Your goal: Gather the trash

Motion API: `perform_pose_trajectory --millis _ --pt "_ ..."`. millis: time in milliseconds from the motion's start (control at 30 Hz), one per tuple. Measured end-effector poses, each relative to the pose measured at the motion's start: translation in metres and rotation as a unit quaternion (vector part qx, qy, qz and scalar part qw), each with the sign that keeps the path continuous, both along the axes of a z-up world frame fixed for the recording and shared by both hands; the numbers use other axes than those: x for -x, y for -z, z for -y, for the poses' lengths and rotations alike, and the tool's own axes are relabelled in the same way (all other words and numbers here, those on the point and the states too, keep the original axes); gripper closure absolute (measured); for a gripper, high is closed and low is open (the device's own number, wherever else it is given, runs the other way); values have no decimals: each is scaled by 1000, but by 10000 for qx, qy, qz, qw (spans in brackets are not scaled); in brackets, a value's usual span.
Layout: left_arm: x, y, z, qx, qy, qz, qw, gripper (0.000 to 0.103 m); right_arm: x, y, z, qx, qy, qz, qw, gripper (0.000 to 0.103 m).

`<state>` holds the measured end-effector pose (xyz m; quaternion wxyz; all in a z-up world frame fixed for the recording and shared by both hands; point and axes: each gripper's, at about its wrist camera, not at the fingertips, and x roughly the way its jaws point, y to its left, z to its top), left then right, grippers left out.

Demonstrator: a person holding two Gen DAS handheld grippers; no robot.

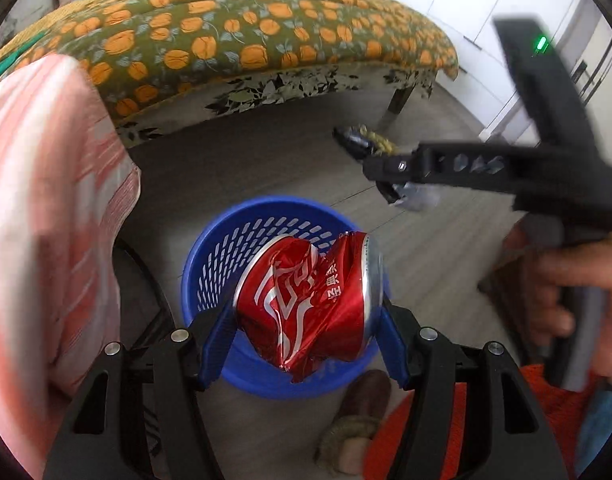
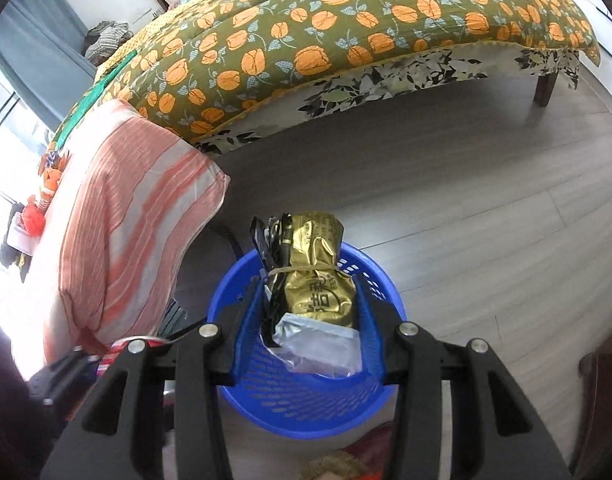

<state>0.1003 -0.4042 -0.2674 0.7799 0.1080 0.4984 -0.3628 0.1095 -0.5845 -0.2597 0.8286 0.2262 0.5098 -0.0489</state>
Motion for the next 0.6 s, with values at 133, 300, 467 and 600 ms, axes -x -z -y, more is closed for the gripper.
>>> perform_pose_trajectory --millis 133,300,467,600 --pt "-10 20 17 -222 57 96 9997 26 -3 1 4 -258 152 74 9995 25" --pt "-3 7 16 -119 48 284 9995 21 3 -13 15 -323 474 316 9979 25" --pt "34 -48 -20 533 282 551 9967 17 2 -35 10 111 639 547 9964 24" --pt "59 -91 -81 902 213 873 9919 11 3 -59 -16 556 512 910 9930 17"
